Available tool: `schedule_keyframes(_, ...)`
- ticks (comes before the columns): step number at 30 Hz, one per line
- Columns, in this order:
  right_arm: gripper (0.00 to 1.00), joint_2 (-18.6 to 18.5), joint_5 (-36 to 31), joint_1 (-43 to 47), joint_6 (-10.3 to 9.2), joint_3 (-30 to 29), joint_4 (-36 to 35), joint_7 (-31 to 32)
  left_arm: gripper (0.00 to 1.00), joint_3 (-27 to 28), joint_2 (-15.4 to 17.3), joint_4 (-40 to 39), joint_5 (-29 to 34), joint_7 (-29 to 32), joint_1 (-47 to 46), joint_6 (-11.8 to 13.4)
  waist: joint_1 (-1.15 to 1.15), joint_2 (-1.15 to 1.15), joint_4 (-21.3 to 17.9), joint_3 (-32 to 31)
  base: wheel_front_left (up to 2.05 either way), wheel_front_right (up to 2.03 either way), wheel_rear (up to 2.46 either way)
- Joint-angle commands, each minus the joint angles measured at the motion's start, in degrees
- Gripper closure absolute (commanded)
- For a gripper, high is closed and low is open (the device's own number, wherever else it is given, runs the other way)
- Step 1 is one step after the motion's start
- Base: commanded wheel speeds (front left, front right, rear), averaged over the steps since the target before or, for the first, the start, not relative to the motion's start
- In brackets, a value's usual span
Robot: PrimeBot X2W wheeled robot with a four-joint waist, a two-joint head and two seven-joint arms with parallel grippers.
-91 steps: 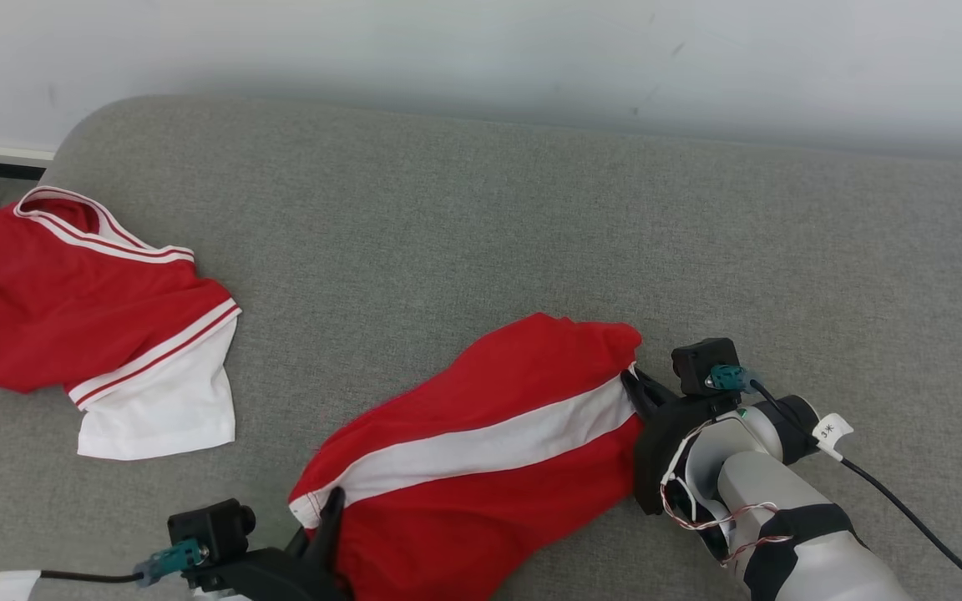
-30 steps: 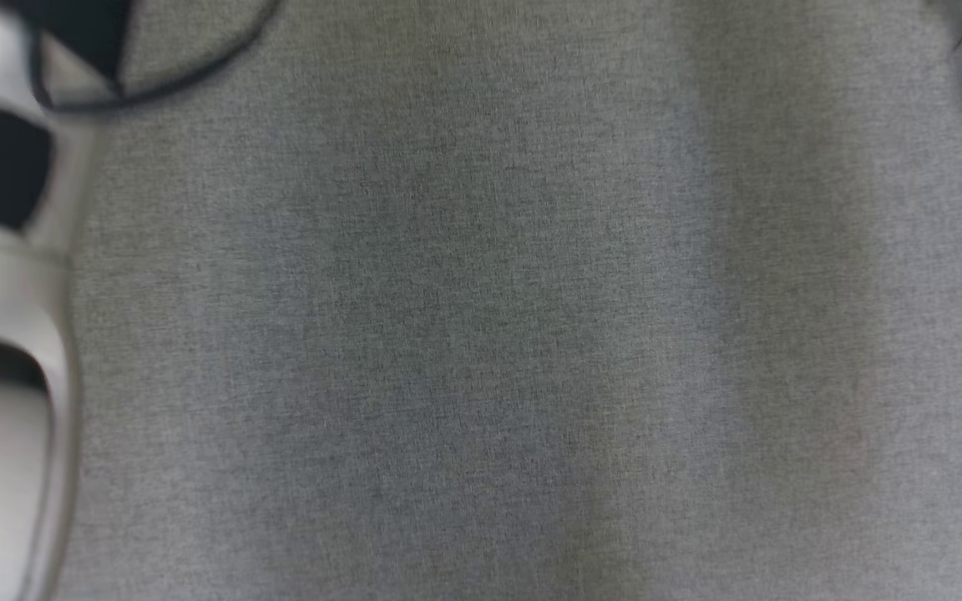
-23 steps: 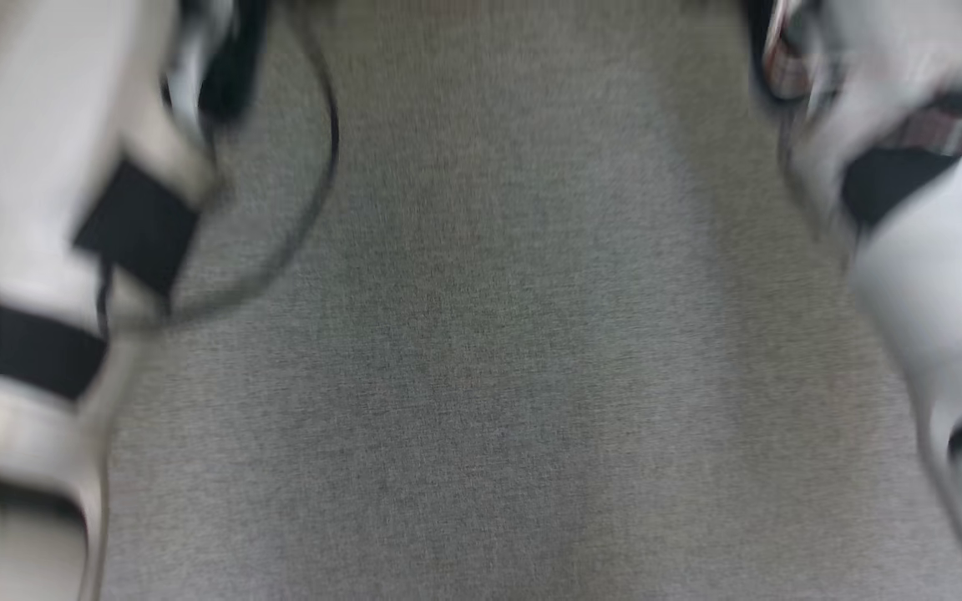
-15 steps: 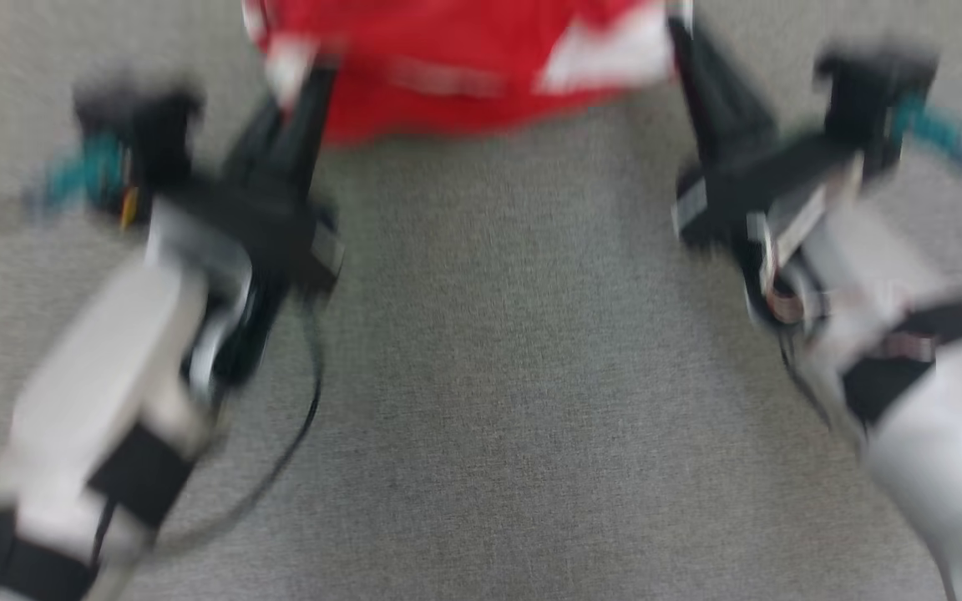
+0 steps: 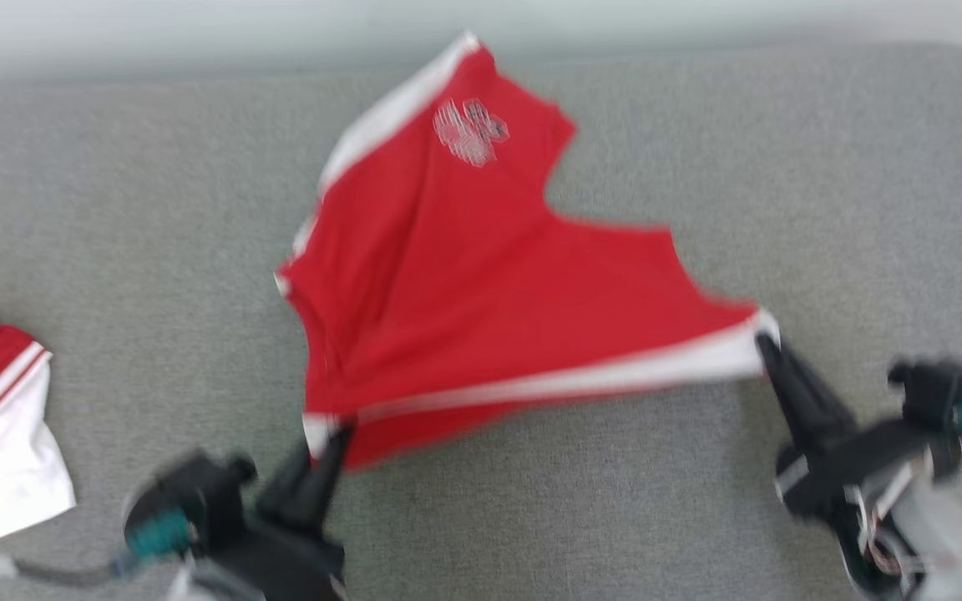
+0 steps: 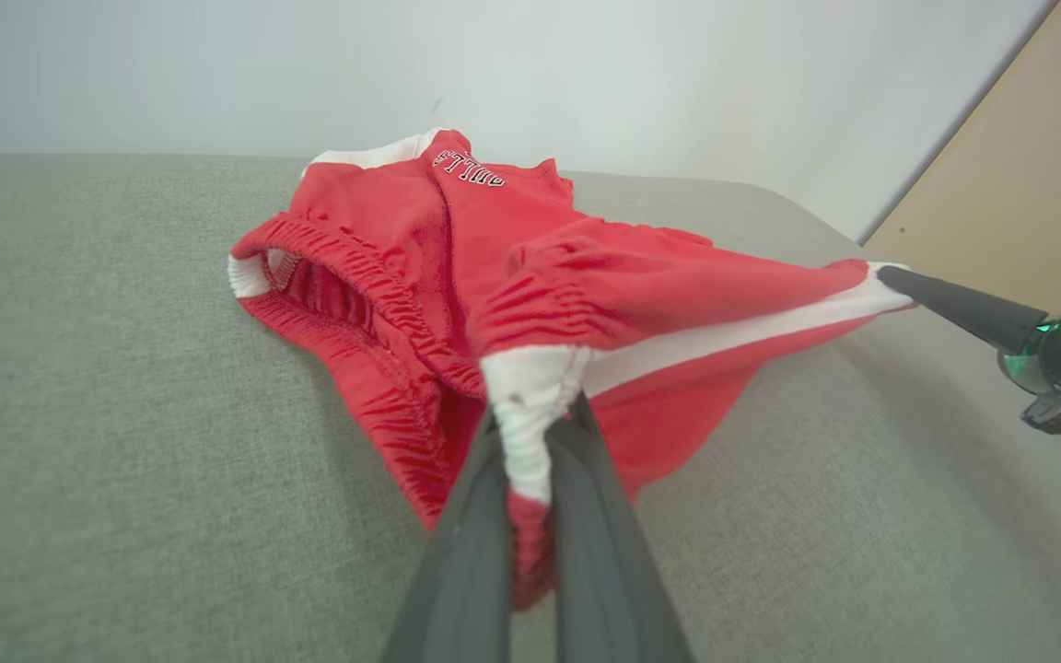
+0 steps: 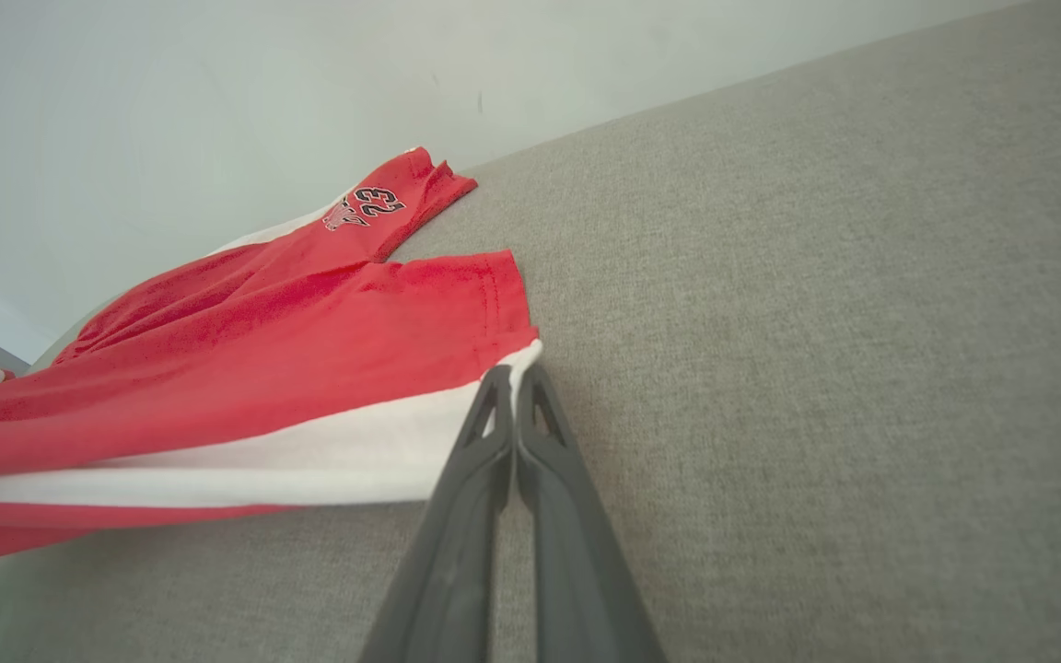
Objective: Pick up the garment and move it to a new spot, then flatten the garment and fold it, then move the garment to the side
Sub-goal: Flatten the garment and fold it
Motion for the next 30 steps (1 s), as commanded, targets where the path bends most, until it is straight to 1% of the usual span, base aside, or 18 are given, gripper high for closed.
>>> schedule_keyframes(1,1.00,-0.8,-0.7,2.9,0.18,-0.9,-0.9,0.6,1.00,-0.2,0.0,-0.8,0.9,-0.6,2.7,1.1,0.02,0.01,0.7,-2.8,0.00,0.00,0.00)
schedule_keyframes(6,1.00,-0.3,-2.1,14.1,0.12,-6.1,-5.1,3.7,1.00,-0.8,0.5,-3.4,5.0,-0.9,9.3,5.2,0.02,0.01,1.4,-5.0,0.00,0.00,0.00)
schedule_keyframes(8,1.00,0.6,-3.3,17.8,0.12,-8.5,-7.4,5.0,1.00,-0.5,0.2,-4.6,5.7,-1.0,11.6,5.9,0.02,0.01,1.6,-5.4,0.00,0.00,0.00)
schedule_keyframes(10,1.00,2.0,-4.2,21.1,0.12,-11.2,-9.7,6.5,1.00,0.1,0.0,-4.9,6.0,-1.0,13.4,6.2,0.02,0.01,1.9,-5.6,0.00,0.00,0.00)
schedule_keyframes(12,1.00,3.3,-6.4,23.4,0.12,-13.8,-12.1,7.9,1.00,0.8,-0.5,-5.3,6.3,-1.0,14.4,6.0,0.02,0.01,2.2,-5.9,0.00,0.00,0.00)
schedule_keyframes(16,1.00,6.3,-10.2,24.4,0.13,-17.0,-17.5,11.6,1.00,1.4,-1.3,-5.6,6.7,-1.0,14.9,5.0,0.02,0.01,2.5,-6.4,0.00,0.00,0.00)
schedule_keyframes(20,1.00,7.9,-13.2,21.0,0.13,-19.7,-22.1,15.4,1.00,3.0,-2.5,-6.4,4.9,-0.9,13.2,3.5,0.02,0.01,3.0,-6.4,0.00,0.00,0.00)
schedule_keyframes(23,1.00,8.1,-15.3,15.3,0.13,-20.4,-22.8,18.5,1.00,5.0,-3.6,-6.7,3.4,-0.9,11.2,1.9,0.02,0.01,3.2,-5.5,0.00,0.00,0.00)
schedule_keyframes(24,1.00,8.1,-16.0,12.8,0.13,-20.3,-22.2,19.3,1.00,5.8,-4.6,-6.6,2.2,-0.9,10.5,1.3,0.02,0.01,3.5,-5.2,0.00,0.00,0.00)
schedule_keyframes(26,1.00,7.9,-17.2,7.1,0.13,-19.5,-20.1,20.8,1.00,7.4,-5.4,-5.5,1.1,-0.9,8.3,0.2,0.02,0.01,4.2,-4.4,0.00,0.00,0.00)
schedule_keyframes(28,1.00,7.7,-18.4,0.8,0.13,-18.2,-16.6,22.1,1.00,8.9,-7.2,-3.7,-1.8,-0.9,6.0,-1.2,0.02,0.01,5.1,-3.4,0.00,0.00,0.00)
schedule_keyframes(30,1.00,7.8,-19.1,-5.4,0.13,-17.1,-12.0,22.4,1.00,9.8,-8.1,-0.8,-2.7,-0.5,2.7,-2.5,0.02,0.01,6.3,-2.4,0.00,0.00,0.00)
